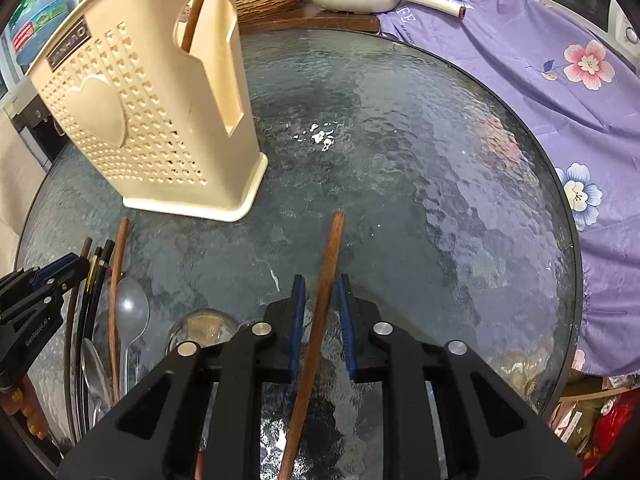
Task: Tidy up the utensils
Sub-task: 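Close the left tool on a brown chopstick while the right tool grasps another, then lift both held chopsticks and carry them above the cream utensil holder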
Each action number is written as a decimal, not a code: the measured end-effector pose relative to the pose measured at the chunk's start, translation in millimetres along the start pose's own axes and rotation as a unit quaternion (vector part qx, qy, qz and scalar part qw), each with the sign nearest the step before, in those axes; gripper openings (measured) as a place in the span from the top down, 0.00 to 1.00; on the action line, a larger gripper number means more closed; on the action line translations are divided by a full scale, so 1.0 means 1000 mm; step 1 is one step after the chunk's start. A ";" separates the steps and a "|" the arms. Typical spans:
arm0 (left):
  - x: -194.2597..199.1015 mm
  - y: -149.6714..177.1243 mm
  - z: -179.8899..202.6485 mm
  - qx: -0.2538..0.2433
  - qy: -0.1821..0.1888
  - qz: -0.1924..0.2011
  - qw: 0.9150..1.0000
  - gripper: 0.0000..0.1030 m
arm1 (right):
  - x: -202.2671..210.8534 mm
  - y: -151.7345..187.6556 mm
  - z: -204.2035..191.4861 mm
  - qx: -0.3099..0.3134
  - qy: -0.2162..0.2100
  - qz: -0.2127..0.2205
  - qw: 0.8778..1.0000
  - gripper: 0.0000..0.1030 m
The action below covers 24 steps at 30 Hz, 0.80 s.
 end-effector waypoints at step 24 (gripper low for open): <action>0.059 -0.005 -0.018 0.040 0.022 0.078 0.996 0.93 | 0.060 -0.008 0.011 -0.015 -0.114 0.092 0.989 0.93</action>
Point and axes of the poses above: each gripper's, at about its wrist camera, not at the fingertips, and x roughly against the way its jaws point, z to its right, y to its underside, the point moved 1 cm from there along -x, roughly the way its jaws point, and after that the axes turned 1 degree about -y, right-handed, at the moved point
